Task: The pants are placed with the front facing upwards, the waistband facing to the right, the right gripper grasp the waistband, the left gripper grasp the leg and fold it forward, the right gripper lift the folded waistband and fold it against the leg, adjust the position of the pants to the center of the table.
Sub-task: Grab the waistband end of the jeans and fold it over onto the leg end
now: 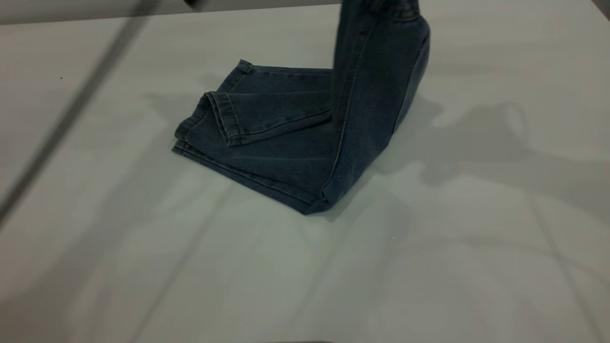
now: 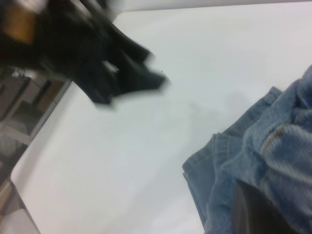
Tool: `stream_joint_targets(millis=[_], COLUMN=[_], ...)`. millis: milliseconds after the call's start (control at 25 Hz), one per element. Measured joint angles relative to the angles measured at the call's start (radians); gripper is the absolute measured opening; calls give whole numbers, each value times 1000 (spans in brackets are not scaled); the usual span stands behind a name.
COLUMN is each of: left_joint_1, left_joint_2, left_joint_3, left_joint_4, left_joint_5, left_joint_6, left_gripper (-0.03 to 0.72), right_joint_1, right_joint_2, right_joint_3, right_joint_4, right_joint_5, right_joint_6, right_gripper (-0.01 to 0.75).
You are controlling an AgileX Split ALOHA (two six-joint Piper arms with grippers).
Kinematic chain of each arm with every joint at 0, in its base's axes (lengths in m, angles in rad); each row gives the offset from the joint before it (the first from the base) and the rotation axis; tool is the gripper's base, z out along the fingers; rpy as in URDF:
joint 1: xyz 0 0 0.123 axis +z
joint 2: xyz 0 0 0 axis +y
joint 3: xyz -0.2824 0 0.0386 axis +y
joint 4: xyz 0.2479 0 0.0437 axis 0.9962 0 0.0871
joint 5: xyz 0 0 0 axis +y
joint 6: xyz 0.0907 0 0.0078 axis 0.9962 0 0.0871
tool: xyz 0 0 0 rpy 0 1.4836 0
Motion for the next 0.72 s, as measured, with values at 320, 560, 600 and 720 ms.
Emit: stream_joint_targets(millis=[320, 560, 600, 720], left_joint_1=[42, 42, 42, 42], left_joint_2=[-272, -361, -366, -368], left_joint_3=[0, 1, 1, 2], left_joint_4=[0, -2, -3, -4], left_joint_5=[19, 49, 51, 59], left_joint_6=[-11, -11, -11, -11], left_gripper=[459, 459, 459, 459], right_joint_1=[169, 236, 249, 292], right_joint_2=[201, 381, 403, 442], right_joint_3=[-130, -281, -297, -333], right_joint_4=[47, 53, 53, 52], right_joint_5=[-166, -188, -189, -218], right_joint_6=[-46, -45, -41, -39], right_gripper=[71, 77, 83, 127])
